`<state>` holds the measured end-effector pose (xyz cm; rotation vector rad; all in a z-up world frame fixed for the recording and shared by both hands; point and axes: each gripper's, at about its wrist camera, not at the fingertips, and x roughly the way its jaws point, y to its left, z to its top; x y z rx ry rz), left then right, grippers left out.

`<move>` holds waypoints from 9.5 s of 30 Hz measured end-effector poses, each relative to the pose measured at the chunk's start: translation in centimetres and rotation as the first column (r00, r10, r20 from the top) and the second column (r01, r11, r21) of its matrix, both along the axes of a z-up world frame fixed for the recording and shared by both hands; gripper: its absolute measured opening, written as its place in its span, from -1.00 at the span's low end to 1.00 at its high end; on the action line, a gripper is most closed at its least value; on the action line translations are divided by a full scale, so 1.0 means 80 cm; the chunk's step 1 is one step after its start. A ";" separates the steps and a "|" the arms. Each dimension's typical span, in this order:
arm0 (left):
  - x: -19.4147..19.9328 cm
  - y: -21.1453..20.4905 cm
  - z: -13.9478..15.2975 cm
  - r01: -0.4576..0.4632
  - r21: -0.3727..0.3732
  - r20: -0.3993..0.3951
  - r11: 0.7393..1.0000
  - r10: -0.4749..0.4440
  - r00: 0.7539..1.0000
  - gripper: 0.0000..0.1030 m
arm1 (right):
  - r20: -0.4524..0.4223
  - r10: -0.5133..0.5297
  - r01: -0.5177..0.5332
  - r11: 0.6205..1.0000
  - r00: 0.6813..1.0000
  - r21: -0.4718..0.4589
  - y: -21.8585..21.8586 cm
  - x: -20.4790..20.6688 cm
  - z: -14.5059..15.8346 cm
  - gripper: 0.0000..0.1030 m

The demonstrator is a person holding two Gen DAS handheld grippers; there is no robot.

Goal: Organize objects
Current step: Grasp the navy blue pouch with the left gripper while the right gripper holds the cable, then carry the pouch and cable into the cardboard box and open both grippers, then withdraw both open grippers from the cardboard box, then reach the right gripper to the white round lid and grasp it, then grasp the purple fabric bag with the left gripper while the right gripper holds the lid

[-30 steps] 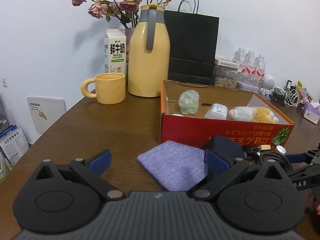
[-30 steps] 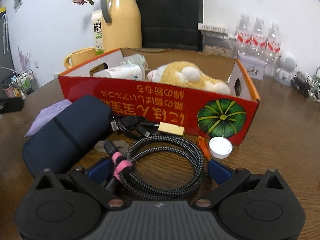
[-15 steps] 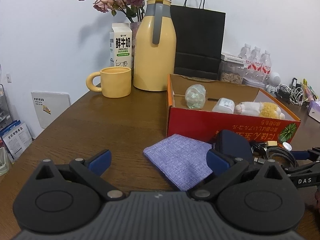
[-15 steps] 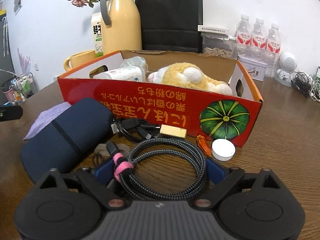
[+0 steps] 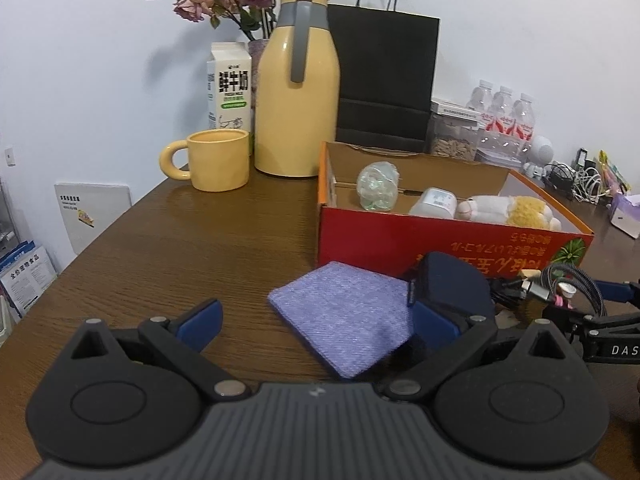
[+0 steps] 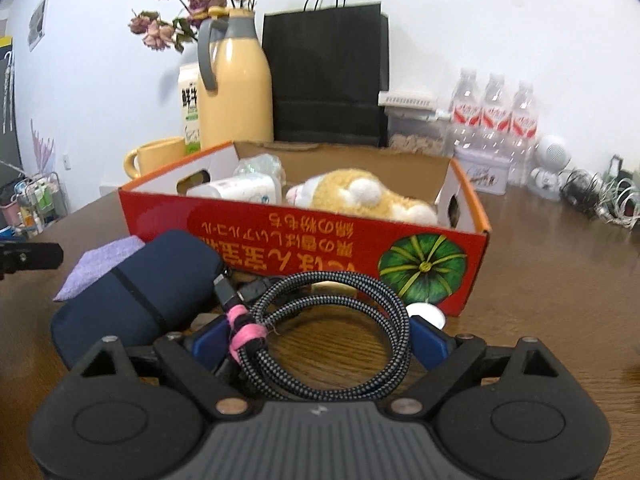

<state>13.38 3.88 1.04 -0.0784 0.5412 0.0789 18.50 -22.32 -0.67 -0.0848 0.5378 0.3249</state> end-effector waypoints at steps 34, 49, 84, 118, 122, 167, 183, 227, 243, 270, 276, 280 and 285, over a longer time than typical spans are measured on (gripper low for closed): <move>0.059 -0.123 -0.037 0.149 0.192 -0.132 0.970 -0.125 0.983 1.00 | 0.132 -0.094 0.082 0.992 0.987 0.097 -0.034 -0.032 0.013 0.80; 0.053 -0.126 -0.035 0.173 0.155 -0.127 0.973 -0.154 0.980 0.42 | 0.138 -0.085 0.071 0.992 0.987 0.100 -0.034 -0.035 0.014 0.80; 0.107 -0.086 0.078 0.186 0.002 0.023 0.983 -0.186 0.982 0.32 | 0.205 -0.051 0.050 0.999 0.978 0.010 0.005 0.031 0.088 0.80; 0.248 -0.049 0.048 0.094 -0.032 0.067 0.995 -0.091 0.994 1.00 | 0.047 -0.074 0.072 0.997 0.996 0.041 0.007 0.213 0.063 1.00; 0.246 -0.048 0.049 0.093 -0.031 0.069 0.995 -0.091 0.993 1.00 | 0.052 -0.069 0.067 0.997 0.996 0.041 0.006 0.207 0.065 1.00; 0.043 -0.028 0.057 0.071 0.052 0.067 0.996 -0.074 0.995 1.00 | 0.072 -0.137 0.139 0.990 0.988 -0.018 -0.039 0.013 0.052 1.00; 0.002 -0.004 0.020 0.030 0.060 -0.016 0.998 -0.029 0.999 1.00 | -0.002 -0.152 0.151 0.988 0.988 -0.040 -0.052 -0.029 0.007 1.00; 0.044 -0.006 -0.011 0.062 0.050 -0.094 0.997 -0.057 0.994 1.00 | -0.093 -0.073 0.071 0.997 0.993 -0.029 -0.051 0.070 -0.017 -0.47; 0.097 0.004 -0.032 0.142 -0.003 -0.149 0.990 -0.141 0.979 1.00 | 0.031 -0.164 0.165 0.986 0.986 -0.033 -0.058 0.042 -0.004 -0.47; 0.062 0.002 -0.034 0.121 0.026 -0.013 0.992 -0.121 0.993 -0.64 | 0.046 -0.194 0.195 0.980 0.980 -0.027 -0.049 0.024 -0.002 -0.47; 0.039 -0.004 -0.020 0.132 0.029 0.067 0.991 -0.134 0.989 -0.79 | 0.062 -0.180 0.181 0.983 0.982 -0.016 -0.048 0.015 0.000 -0.47; 0.024 -0.008 -0.009 0.143 0.023 0.102 0.990 -0.144 0.984 -0.82 | 0.078 -0.158 0.160 0.987 0.984 -0.017 -0.042 0.008 0.001 -0.47; 0.012 -0.017 0.010 0.172 0.018 0.139 0.985 -0.173 0.975 -0.84 | 0.105 -0.122 0.125 0.992 0.987 -0.019 -0.032 -0.001 0.006 -0.47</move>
